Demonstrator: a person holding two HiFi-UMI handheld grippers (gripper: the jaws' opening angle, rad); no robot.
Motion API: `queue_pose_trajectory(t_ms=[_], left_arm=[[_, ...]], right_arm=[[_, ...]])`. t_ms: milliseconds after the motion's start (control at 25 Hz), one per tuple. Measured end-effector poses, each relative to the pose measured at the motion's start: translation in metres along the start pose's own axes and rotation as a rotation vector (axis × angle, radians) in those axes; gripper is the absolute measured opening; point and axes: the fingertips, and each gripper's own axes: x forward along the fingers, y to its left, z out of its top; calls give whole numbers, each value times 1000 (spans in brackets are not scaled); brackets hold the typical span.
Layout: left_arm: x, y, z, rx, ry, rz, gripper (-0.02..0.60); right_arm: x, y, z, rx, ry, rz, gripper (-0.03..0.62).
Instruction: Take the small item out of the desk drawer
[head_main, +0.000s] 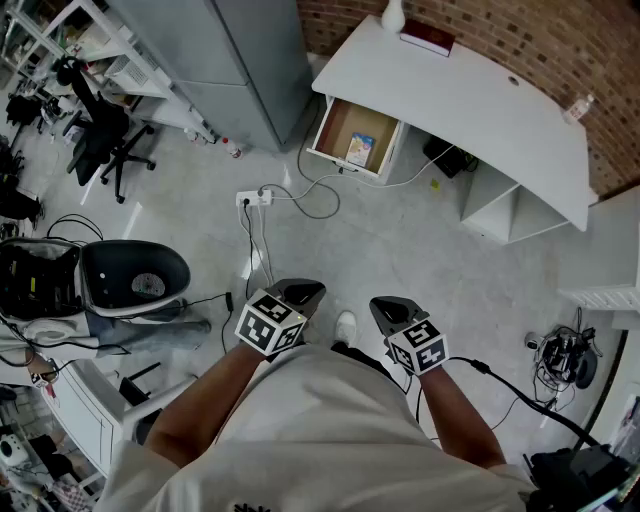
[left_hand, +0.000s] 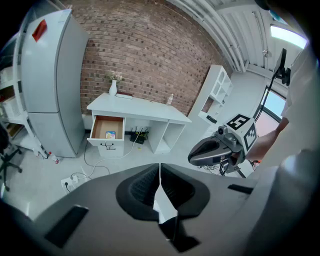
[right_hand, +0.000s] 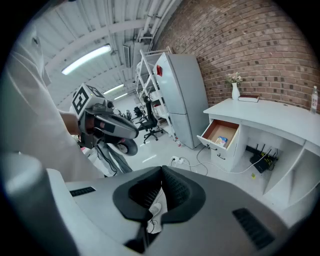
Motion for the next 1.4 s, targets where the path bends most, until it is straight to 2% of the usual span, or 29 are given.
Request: queue_pose_trajectory(t_ms=[320, 640, 840, 1000, 1200, 1240, 1320, 1400], left_arm=[[-1, 10, 0, -34, 24, 33, 28], [6, 33, 10, -51, 42, 34, 28], [13, 72, 19, -61, 54, 9, 29], [27, 117, 40, -55, 43, -14, 29], [44, 179, 82, -18, 36, -90, 36], [46, 192, 90, -10, 40, -109, 53], [51, 219, 103, 5, 49, -142, 126], [54, 249, 112, 23, 57, -157, 137]], right_arm=[[6, -1, 15, -25, 10, 15, 31], [32, -17, 28, 17, 30, 36, 31], [69, -37, 52, 42, 33, 7, 32], [105, -61, 78, 99, 26, -25, 37], [151, -98, 117, 201, 31, -113, 151], [162, -107, 127, 219, 32, -132, 168], [187, -126, 144, 262, 28, -173, 192], [215, -144, 160, 307, 16, -214, 222]])
